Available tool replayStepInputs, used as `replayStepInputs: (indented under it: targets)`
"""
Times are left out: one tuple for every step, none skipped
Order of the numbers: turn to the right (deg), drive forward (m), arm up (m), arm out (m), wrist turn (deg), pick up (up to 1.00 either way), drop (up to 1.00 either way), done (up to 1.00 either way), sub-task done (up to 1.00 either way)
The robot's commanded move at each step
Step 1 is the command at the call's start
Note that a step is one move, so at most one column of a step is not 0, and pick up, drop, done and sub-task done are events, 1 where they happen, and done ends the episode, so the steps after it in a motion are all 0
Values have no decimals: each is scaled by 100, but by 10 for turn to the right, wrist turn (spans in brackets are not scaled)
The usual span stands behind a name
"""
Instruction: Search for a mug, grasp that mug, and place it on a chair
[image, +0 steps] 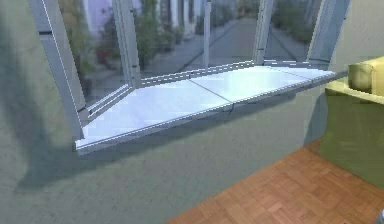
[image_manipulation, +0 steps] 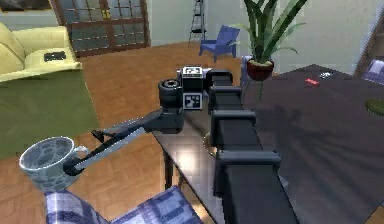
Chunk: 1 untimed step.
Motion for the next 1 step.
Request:
replayStepInputs:
  targets:
    - [0,0,0,0,450,0,0,0,0]
